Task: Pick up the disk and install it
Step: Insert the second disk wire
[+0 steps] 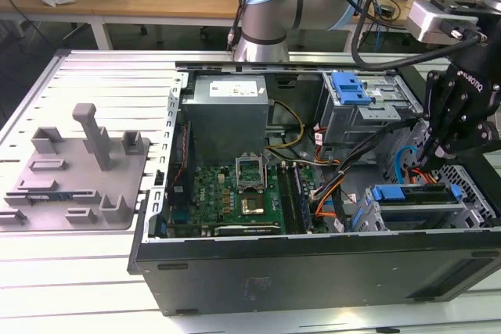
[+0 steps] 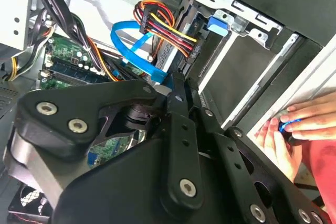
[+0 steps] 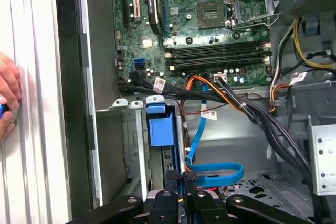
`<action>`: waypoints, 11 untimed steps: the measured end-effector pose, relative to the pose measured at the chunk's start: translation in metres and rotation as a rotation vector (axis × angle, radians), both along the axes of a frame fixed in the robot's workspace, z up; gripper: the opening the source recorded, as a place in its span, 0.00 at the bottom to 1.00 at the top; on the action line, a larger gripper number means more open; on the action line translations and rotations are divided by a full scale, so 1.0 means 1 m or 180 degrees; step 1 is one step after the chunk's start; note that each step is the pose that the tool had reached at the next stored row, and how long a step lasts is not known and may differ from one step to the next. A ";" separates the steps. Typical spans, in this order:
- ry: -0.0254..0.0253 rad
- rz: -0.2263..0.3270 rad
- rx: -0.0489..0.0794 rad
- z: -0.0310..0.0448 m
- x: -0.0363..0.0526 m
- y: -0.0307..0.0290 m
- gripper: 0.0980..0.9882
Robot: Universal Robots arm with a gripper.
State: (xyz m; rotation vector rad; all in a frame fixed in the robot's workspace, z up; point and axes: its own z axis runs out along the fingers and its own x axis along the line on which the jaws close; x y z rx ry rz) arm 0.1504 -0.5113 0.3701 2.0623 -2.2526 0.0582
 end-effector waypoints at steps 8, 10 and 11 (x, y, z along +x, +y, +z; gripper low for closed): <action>-0.0033 0.0052 0.0204 -0.0016 -0.0028 -0.0198 0.07; -0.0034 0.0065 0.0225 -0.0023 -0.0028 -0.0198 0.07; -0.0034 0.0073 0.0225 -0.0030 -0.0028 -0.0201 0.07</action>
